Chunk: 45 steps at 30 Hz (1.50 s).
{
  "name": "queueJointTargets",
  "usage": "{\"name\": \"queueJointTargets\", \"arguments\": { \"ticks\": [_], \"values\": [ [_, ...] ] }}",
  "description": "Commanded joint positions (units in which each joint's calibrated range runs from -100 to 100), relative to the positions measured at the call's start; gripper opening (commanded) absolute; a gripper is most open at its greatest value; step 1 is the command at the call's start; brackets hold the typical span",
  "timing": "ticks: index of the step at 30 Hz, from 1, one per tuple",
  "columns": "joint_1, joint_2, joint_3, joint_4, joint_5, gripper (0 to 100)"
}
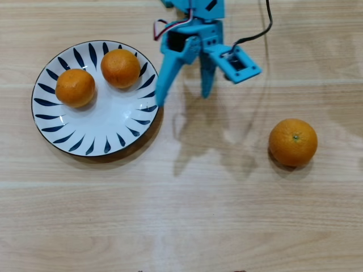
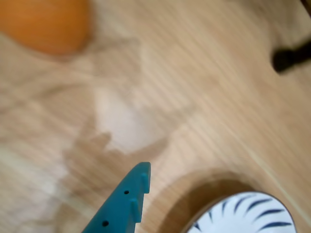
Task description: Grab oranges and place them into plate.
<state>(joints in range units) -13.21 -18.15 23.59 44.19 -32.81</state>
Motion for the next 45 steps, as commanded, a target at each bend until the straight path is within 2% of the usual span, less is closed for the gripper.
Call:
{"name": "queueJointTargets", "arguments": {
  "ticks": [1, 8, 11, 17, 20, 33, 41, 43, 45],
  "values": [
    [-9.77, 0.74, -12.59, 10.52, -7.54, 40],
    [-18.48, 11.98, -23.73, 12.75, -17.53, 43],
    [-22.76, 17.82, -26.45, 6.39, -21.50, 50],
    [-23.72, 28.13, -26.27, -11.91, -22.13, 52],
    [-23.24, 31.68, -26.27, -15.69, -22.18, 52],
    [-20.17, 46.05, -26.17, -29.45, -22.18, 52],
    [-20.17, 48.16, -26.99, -31.25, -22.18, 52],
    [-20.17, 48.08, -26.99, -31.25, -22.18, 48],
    [-19.85, 47.99, -26.99, -31.25, -22.18, 40]
  ]
}}
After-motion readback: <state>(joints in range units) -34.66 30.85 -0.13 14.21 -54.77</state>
